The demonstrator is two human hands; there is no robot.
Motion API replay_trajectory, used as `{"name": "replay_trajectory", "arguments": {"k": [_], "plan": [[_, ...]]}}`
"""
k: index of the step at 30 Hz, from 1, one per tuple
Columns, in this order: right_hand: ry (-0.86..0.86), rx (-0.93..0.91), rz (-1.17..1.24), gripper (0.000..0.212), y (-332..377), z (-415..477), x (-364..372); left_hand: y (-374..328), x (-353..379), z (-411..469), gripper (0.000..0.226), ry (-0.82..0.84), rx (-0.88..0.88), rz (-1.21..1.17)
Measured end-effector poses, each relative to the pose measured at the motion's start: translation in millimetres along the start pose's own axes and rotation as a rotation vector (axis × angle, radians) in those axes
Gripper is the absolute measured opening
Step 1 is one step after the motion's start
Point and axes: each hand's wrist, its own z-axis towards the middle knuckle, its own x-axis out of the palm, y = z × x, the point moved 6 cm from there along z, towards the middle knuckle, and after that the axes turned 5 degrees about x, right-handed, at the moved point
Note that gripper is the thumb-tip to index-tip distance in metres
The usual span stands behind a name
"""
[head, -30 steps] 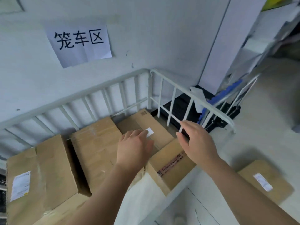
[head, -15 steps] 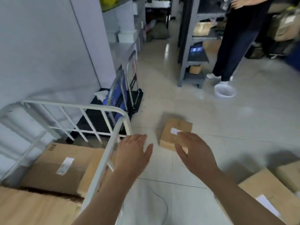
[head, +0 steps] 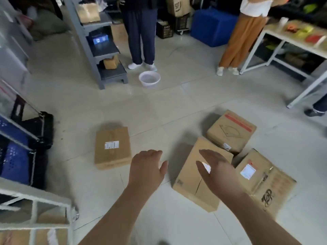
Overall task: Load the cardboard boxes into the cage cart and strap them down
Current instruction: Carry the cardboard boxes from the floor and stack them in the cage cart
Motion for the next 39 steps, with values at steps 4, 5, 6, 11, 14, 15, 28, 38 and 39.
{"name": "replay_trajectory", "arguments": {"k": [4, 5, 6, 11, 14, 15, 28, 38, 39], "plan": [[-0.052, 0.139, 0.008, 0.03, -61, 4, -10, -42, 39, 45, 0.036, 0.074, 0.137, -0.042], [-0.063, 0.17, 0.008, 0.03, -75, 6, -10, -50, 49, 56, 0.034, 0.088, 0.166, -0.04], [-0.073, 0.203, 0.003, 0.03, -88, 8, -10, -56, 60, 67, 0.031, 0.103, 0.191, -0.035], [-0.101, 0.385, -0.026, 0.032, -148, 28, 6, -75, 119, 127, 0.028, 0.238, 0.259, -0.039], [-0.099, 0.494, -0.005, 0.034, -183, 46, 26, -80, 160, 164, 0.031, 0.296, 0.284, -0.04], [-0.095, 0.533, 0.005, 0.034, -195, 50, 34, -82, 176, 175, 0.032, 0.313, 0.292, -0.032], [0.039, 0.836, 0.107, 0.038, -370, 64, 235, -76, 438, 224, 0.038, 0.534, 0.373, -0.039], [0.239, 0.872, 0.033, 0.053, -512, 33, 430, -6, 670, 203, 0.078, 0.715, 0.208, 0.048], [0.266, 0.876, 0.011, 0.055, -524, 28, 447, 2, 690, 200, 0.08, 0.726, 0.193, 0.064]]}}
